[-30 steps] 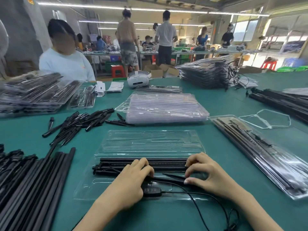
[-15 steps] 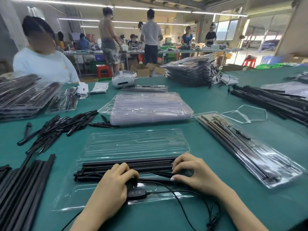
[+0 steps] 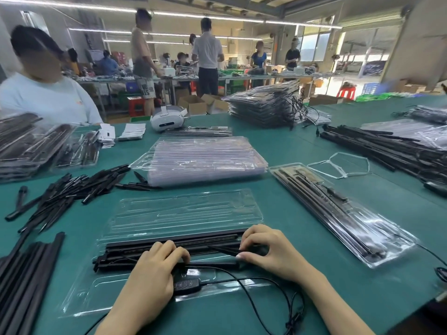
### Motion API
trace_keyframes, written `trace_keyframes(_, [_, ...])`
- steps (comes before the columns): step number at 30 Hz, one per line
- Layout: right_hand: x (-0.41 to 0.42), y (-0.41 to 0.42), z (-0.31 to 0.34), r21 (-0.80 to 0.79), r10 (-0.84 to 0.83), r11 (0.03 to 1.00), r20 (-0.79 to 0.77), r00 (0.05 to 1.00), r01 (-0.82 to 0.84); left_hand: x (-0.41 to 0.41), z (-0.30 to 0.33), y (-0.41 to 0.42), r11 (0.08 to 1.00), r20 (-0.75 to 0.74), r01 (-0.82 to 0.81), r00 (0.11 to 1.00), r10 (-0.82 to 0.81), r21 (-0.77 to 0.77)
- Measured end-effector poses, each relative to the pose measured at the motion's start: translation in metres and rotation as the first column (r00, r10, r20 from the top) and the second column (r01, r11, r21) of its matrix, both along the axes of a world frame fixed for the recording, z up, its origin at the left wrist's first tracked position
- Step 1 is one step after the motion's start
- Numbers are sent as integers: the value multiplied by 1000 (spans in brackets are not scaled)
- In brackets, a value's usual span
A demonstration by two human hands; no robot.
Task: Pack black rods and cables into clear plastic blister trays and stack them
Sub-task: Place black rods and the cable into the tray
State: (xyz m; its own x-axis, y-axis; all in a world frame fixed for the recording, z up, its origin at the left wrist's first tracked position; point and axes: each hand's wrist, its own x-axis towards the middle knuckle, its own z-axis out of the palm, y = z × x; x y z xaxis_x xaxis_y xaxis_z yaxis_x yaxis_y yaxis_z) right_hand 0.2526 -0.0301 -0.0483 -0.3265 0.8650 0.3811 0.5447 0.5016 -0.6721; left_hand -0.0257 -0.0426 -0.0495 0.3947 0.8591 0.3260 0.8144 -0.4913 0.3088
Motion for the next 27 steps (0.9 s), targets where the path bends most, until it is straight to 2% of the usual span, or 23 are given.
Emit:
trace_keyframes(6, [0, -1, 0, -26, -8, 1000, -10, 1000, 8, 0, -1, 3, 1000, -51, 7, 999, -7, 7])
trace_keyframes(17, [0, -1, 1, 21, 27, 999, 55, 998, -28, 1, -6, 5, 979, -74, 42, 997, -27, 198])
trace_keyframes(21, [-1, -3, 4, 64, 40, 997, 90, 995, -46, 1, -4, 6, 981, -81, 20, 997, -4, 195])
trace_keyframes(27, [-2, -6, 6, 91, -8, 996, 93, 996, -1, -1, -2, 4, 994, -24, 18, 1000, -15, 112])
